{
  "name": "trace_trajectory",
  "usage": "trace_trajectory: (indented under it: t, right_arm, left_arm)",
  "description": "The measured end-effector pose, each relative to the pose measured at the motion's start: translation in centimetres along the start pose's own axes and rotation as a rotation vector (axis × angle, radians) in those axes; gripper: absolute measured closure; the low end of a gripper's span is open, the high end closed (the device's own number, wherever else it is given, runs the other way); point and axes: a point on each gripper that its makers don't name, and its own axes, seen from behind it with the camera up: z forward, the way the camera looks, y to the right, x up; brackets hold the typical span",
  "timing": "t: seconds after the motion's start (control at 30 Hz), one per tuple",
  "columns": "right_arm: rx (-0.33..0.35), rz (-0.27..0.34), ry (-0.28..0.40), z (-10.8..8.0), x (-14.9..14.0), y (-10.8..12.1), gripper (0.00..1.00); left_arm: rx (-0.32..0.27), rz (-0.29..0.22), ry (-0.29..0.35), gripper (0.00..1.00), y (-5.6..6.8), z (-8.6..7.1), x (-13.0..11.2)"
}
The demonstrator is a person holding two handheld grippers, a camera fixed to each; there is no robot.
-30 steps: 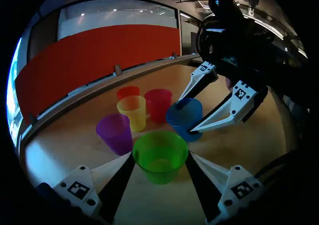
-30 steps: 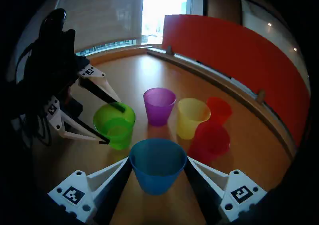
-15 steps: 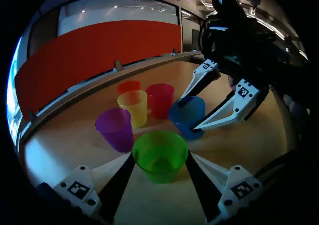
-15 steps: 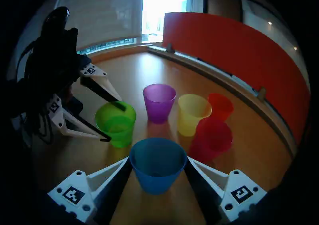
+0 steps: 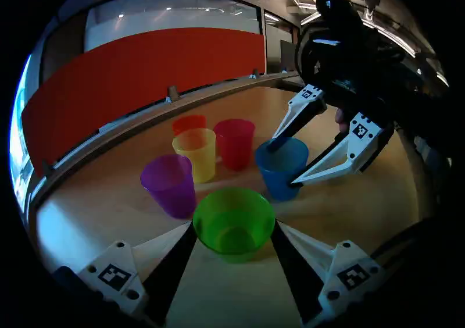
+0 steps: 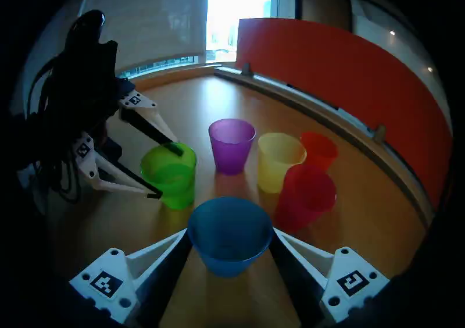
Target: Pour water
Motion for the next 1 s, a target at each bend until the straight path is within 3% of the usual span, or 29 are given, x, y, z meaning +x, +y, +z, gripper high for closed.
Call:
trace_trajectory:
  t: [0.7, 1.0]
  right_arm:
    - [-0.034, 0.012, -0.04, -0.6, -2.6, 0.2, 0.05]
    - [-0.058, 0.035, -0.034, -2.0, -3.7, -0.1, 0.06]
  left_arm:
    - [-0.006, -0.005, -0.042, 0.12, 0.0, -0.4, -1.4]
    - [0.019, -0.004, -0.044, 0.13, -0.1, -1.6, -2.0]
